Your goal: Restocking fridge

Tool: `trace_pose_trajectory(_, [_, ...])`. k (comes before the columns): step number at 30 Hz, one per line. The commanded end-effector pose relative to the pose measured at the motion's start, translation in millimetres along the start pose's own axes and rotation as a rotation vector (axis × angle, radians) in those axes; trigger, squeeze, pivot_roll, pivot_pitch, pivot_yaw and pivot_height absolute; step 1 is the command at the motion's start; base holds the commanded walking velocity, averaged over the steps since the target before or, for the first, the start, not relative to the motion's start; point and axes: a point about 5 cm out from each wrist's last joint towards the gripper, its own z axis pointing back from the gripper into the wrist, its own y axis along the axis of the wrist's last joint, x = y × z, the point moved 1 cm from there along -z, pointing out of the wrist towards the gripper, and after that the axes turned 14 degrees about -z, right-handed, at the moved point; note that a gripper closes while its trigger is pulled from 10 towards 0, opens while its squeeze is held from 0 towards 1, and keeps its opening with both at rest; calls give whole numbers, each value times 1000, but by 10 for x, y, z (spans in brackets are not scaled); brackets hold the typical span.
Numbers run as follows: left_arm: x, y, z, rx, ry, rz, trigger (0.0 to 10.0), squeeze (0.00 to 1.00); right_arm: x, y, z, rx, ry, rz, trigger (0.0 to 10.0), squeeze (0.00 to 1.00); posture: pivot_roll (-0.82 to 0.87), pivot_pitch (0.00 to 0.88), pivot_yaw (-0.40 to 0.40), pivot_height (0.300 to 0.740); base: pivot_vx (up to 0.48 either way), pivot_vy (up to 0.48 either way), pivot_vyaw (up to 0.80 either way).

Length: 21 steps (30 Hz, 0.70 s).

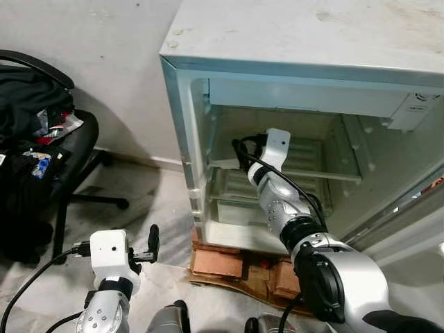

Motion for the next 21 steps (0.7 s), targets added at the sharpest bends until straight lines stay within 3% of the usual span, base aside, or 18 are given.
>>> trace_pose_trajectory(1, [-19,-67,13,-32,5,-17,10000,0,39,-83,31,-16,-9,27,10000,1000,122,202,21,740,0,0,0])
trace_pose_trajectory(10, [-24,-65,-10,-31,-6,-22,10000,0,70,-37,51,22,22,108,10000,1000,118,196,29,740,0,0,0])
trace_pose_trajectory(21, [-18,-59,-42,-23,-14,-37,10000,0,130,128,83,129,50,283,10000,1000,120,186,26,740,0,0,0])
